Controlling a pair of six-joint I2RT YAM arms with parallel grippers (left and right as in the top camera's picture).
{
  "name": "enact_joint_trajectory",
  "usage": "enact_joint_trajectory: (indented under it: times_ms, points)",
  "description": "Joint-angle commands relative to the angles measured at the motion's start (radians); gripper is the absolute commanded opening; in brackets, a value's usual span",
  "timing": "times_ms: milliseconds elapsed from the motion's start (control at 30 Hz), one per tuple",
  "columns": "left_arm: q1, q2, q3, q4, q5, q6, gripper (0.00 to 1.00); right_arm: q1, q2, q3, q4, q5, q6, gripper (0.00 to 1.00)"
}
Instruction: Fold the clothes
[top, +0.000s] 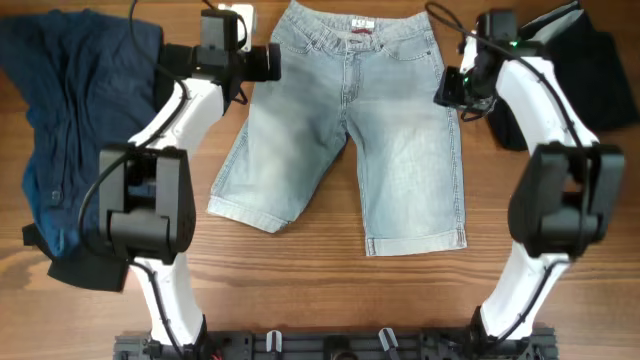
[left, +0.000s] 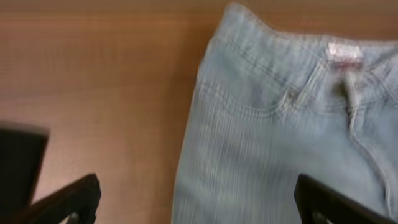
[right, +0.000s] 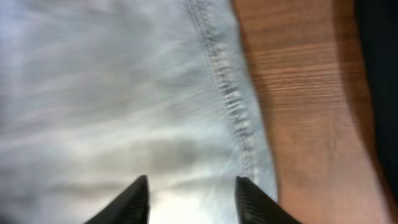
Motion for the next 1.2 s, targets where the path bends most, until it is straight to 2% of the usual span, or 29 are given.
enact_joint_trajectory:
  times_ms: [0, 133, 233, 300, 333, 400, 467, 500, 667, 767, 933, 967, 1000, 1033, 1167]
  points:
    - [-0.001, 0.097, 0.023, 0.084, 0.058, 0.031, 1.0, 0.025, -0.143, 0.034, -0.037, -0.051, -0.04, 0.54]
    - [-0.001, 0.277, 0.215, -0.024, 0.134, 0.052, 0.95, 0.058, -0.244, 0.034, -0.095, -0.051, -0.04, 0.57]
    - [-0.002, 0.359, 0.378, -0.129, 0.137, 0.053, 0.94, 0.084, -0.283, 0.034, -0.12, -0.051, -0.04, 0.57]
    - [-0.003, 0.386, 0.431, -0.158, 0.154, 0.052, 0.9, 0.096, -0.294, 0.034, -0.125, -0.051, -0.04, 0.57]
    - [-0.003, 0.387, 0.432, -0.163, 0.159, 0.049, 0.8, 0.1, -0.296, 0.034, -0.127, -0.051, -0.04, 0.57]
    - [-0.005, 0.387, 0.433, -0.202, 0.161, 0.03, 0.19, 0.105, -0.296, 0.033, -0.131, -0.051, -0.039, 0.57]
    - [-0.002, 0.381, 0.433, -0.255, 0.162, -0.014, 0.07, 0.105, -0.296, 0.033, -0.137, -0.051, -0.039, 0.57]
    - [0.001, 0.375, 0.433, -0.278, 0.162, -0.042, 0.04, 0.105, -0.296, 0.033, -0.139, -0.052, -0.039, 0.57]
    - [0.059, 0.267, 0.433, -0.385, 0.158, -0.191, 0.04, 0.105, -0.296, 0.031, -0.153, -0.052, 0.002, 0.57]
    - [0.125, 0.171, 0.433, -0.473, 0.096, -0.302, 0.04, 0.106, -0.296, 0.013, -0.161, -0.052, 0.071, 0.57]
    - [0.245, 0.084, 0.433, -0.661, 0.053, -0.322, 0.04, 0.163, -0.296, -0.066, -0.17, -0.048, 0.149, 0.57]
    - [0.257, 0.084, 0.433, -0.697, 0.056, -0.322, 0.17, 0.181, -0.296, -0.095, -0.162, -0.038, 0.174, 0.57]
    - [0.265, 0.084, 0.433, -0.725, 0.056, -0.314, 0.45, 0.192, -0.296, -0.117, -0.154, -0.028, 0.189, 0.57]
    - [0.267, 0.084, 0.433, -0.745, 0.056, -0.311, 0.62, 0.2, -0.296, -0.141, -0.146, -0.019, 0.204, 0.58]
    - [0.266, 0.067, 0.433, -0.793, 0.056, -0.284, 0.78, 0.206, -0.295, -0.279, -0.09, 0.011, 0.203, 0.58]
